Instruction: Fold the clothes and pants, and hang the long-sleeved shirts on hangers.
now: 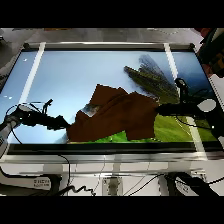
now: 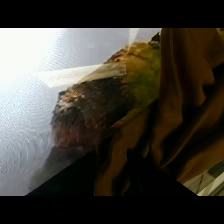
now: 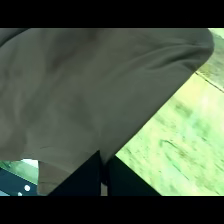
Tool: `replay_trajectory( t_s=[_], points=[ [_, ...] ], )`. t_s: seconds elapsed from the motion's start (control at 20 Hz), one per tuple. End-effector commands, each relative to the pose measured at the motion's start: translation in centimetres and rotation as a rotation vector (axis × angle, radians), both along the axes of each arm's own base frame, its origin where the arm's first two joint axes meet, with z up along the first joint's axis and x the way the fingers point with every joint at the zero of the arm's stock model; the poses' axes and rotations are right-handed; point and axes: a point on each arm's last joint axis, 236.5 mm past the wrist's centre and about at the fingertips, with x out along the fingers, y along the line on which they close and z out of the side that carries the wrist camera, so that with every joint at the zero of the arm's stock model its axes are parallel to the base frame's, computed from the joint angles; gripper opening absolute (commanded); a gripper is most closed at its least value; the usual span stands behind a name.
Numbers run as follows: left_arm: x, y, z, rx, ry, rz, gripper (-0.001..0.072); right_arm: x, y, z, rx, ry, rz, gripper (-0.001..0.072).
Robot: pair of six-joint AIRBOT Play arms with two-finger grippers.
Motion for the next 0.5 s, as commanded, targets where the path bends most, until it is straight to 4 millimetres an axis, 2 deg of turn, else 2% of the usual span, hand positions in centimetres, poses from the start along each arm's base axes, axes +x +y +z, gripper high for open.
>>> replay_trajectory(
  t_s=[0.0, 0.05, 0.1, 0.2, 0.25, 0.35, 0.45],
  points=[
    [-2.1, 0.8, -1.1, 0.071, 0.046, -0.114, 0.0178, 0.1, 0.3, 0.3, 0.018, -0.003, -0.002, 0.0015],
    [-1.8, 0.6, -1.0, 0.067, 0.038, -0.106, 0.0079, 0.1, 0.3, 0.3, 0.019, -0.003, -0.003, 0.0015],
    [-1.6, 0.4, -0.9, 0.056, 0.029, -0.100, 0.0021, 0.1, 0.3, 0.3, 0.018, -0.005, -0.004, 0.0015],
    [-1.1, -0.3, 0.0, 0.019, 0.020, -0.096, 0.0020, 0.2, 0.3, 0.5, 0.018, -0.008, -0.003, 0.0015],
    [-1.0, -0.6, 1.2, -0.007, 0.024, -0.115, 0.0019, 0.3, 0.3, 0.9, 0.017, -0.016, 0.000, 0.0015],
    [-0.5, -0.7, 4.7, -0.045, 0.009, -0.175, 0.0018, 1.5, 0.3, 3.3, 0.014, -0.066, 0.006, 0.0015],
    [2.1, -0.1, 9.2, -0.032, -0.130, -0.159, 0.0018, 2.9, -0.4, 7.2, -0.016, -0.137, -0.010, 0.0015]
  ],
)
